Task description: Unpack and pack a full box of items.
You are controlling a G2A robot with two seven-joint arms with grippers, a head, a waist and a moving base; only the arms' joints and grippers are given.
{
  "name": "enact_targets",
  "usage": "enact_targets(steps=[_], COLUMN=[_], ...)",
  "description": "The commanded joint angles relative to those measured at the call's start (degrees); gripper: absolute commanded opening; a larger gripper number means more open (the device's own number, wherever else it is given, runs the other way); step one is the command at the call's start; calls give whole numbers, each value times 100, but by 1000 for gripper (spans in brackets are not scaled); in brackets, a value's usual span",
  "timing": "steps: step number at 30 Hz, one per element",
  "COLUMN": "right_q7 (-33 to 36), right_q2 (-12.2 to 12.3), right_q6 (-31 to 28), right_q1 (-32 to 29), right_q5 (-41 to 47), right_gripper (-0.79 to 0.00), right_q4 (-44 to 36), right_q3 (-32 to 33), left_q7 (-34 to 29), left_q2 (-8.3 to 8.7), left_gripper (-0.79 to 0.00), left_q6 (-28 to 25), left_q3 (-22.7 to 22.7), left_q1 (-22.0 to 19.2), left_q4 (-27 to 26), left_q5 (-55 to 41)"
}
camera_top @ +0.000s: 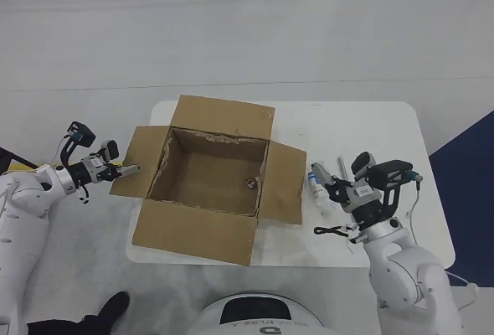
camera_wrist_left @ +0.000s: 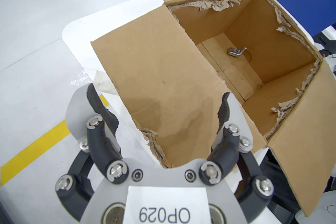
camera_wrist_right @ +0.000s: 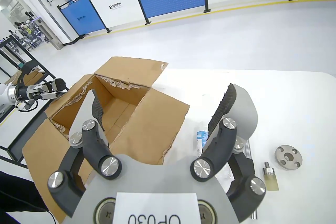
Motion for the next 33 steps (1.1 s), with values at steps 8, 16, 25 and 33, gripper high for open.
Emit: enact_targets(steps=[8,16,25,33], right_q7=[1091,2336,2991,3289], right_q2=[78,176,239,280], right_q6=[648,672,1211,1318], right_q1=[95,562,1550,2064], right_q5=[128,144,-758,-1069], right_gripper=[0,0,-117,-314], right_q4=[938,1837,2919,3512], right_q3=[1017,1338,937,761], left_q7=[0,0,0,0], left_q2=[0,0,0,0], left_gripper=[0,0,0,0], left_q6=[0,0,0,0], left_q3=[0,0,0,0], left_q1=[0,0,0,0], left_q4=[0,0,0,0], left_q5=[0,0,0,0])
